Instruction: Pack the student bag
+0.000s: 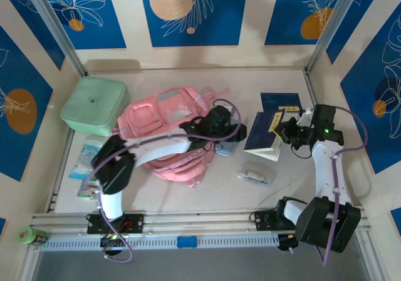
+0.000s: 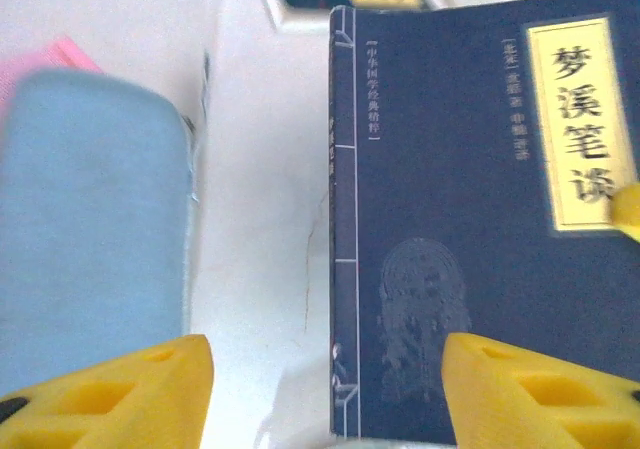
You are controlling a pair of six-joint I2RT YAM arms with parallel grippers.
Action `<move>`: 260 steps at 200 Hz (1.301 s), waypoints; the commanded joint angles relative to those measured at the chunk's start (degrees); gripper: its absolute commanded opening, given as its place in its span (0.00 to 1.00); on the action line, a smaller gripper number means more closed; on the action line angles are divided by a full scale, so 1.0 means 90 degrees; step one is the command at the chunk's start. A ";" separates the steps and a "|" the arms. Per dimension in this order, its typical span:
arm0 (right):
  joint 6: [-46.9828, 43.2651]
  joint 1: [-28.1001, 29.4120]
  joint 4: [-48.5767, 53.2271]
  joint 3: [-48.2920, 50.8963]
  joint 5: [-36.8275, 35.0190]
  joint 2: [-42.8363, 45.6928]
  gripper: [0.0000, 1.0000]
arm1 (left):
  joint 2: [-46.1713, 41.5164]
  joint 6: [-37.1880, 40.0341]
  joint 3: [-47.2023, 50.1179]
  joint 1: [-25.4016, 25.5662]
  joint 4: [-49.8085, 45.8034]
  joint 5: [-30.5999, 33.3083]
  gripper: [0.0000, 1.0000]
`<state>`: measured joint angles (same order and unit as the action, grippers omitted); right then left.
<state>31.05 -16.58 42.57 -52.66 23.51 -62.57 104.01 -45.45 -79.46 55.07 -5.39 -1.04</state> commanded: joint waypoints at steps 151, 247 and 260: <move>0.1933 0.4021 -0.3553 -0.0596 0.1734 -0.0774 0.04 | -0.5024 -0.0957 0.4233 -0.1939 0.1332 -0.1240 0.92; 0.2199 0.4250 -0.4532 -0.0485 0.1690 -0.1372 0.03 | -0.4280 -0.1254 0.3914 -0.2002 0.2950 -0.2088 0.63; 0.2089 0.4265 -0.4510 -0.0481 0.1658 -0.1440 0.03 | -0.4287 -0.1199 0.3905 -0.2002 0.2867 -0.2055 0.56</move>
<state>51.48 21.41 3.44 -57.10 37.74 -74.65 65.98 -57.01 -42.35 37.34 17.78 -17.85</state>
